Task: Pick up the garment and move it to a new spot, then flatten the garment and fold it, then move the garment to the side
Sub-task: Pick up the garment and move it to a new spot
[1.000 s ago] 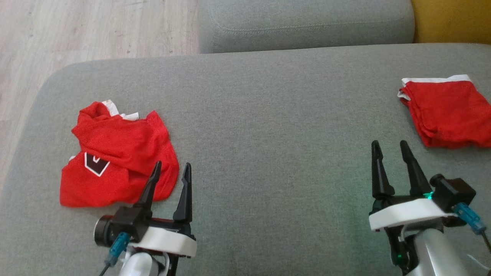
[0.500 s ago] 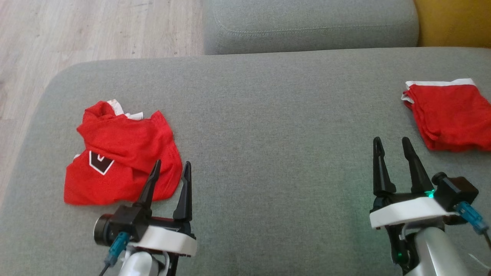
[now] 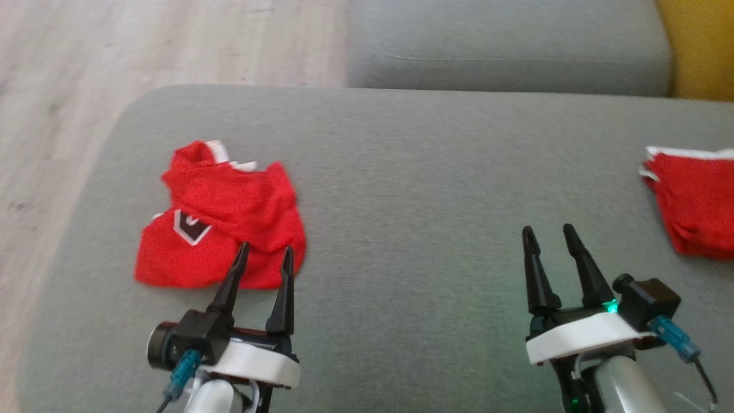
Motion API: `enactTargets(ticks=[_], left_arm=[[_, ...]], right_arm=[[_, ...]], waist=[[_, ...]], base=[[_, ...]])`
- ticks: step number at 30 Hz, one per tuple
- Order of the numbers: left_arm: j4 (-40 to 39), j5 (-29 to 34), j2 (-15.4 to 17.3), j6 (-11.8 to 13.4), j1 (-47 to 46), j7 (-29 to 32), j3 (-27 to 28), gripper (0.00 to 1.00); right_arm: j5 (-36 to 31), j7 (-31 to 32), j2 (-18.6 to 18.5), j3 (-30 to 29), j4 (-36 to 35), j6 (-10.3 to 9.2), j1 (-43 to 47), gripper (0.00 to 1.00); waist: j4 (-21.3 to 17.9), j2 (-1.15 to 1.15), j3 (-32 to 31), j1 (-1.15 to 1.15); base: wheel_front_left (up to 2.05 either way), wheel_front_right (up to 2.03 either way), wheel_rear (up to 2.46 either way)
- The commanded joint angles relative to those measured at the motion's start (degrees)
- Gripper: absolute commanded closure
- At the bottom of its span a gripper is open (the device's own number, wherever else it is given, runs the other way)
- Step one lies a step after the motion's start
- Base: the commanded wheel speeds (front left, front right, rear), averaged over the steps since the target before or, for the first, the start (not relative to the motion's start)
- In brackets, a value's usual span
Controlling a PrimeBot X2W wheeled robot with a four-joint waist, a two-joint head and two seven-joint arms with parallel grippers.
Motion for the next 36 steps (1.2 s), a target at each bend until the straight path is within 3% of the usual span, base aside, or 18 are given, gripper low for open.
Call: enactTargets(ticks=[1, 11, 18, 27, 36], left_arm=[[-1.57, -0.40, 0.18, 0.26, -0.97, -0.29, 1.79, 0.00], [-0.73, 0.57, 0.18, -0.02, 0.45, -0.29, 2.48, 0.00], [-0.47, 0.99, 0.18, -0.23, 1.18, -0.29, 3.30, 0.00], [1.34, 1.79, 0.63, -0.98, -0.88, -0.27, 3.62, 0.00], [10.61, 3.59, 1.31, -3.99, -18.58, 6.71, -1.45, 0.00]], right_arm=[[0.47, -0.79, -0.18, 1.77, -1.94, 0.37, -1.44, 0.00], [1.91, -0.79, -0.18, 4.72, -1.23, 0.37, 0.19, 0.00], [2.48, -0.79, -0.18, 6.36, -1.01, 0.37, 0.47, 0.00], [1.97, -0.79, -0.18, 6.54, -1.18, 0.37, -0.86, 0.00], [-0.27, -0.79, -0.18, 6.54, -2.60, 0.37, -4.78, 0.00]], waist=[[2.42, 0.00, -0.91, 0.00], [10.56, 0.00, -2.79, 0.00], [12.84, 0.00, -3.17, 0.00], [11.01, 0.00, -0.12, 0.00], [6.30, 0.00, 8.91, 0.00]], base=[[0.00, 0.00, 0.00], [0.00, 0.00, 0.00], [0.00, 0.00, 0.00], [0.00, 0.00, 0.00], [0.00, 0.00, 0.00]])
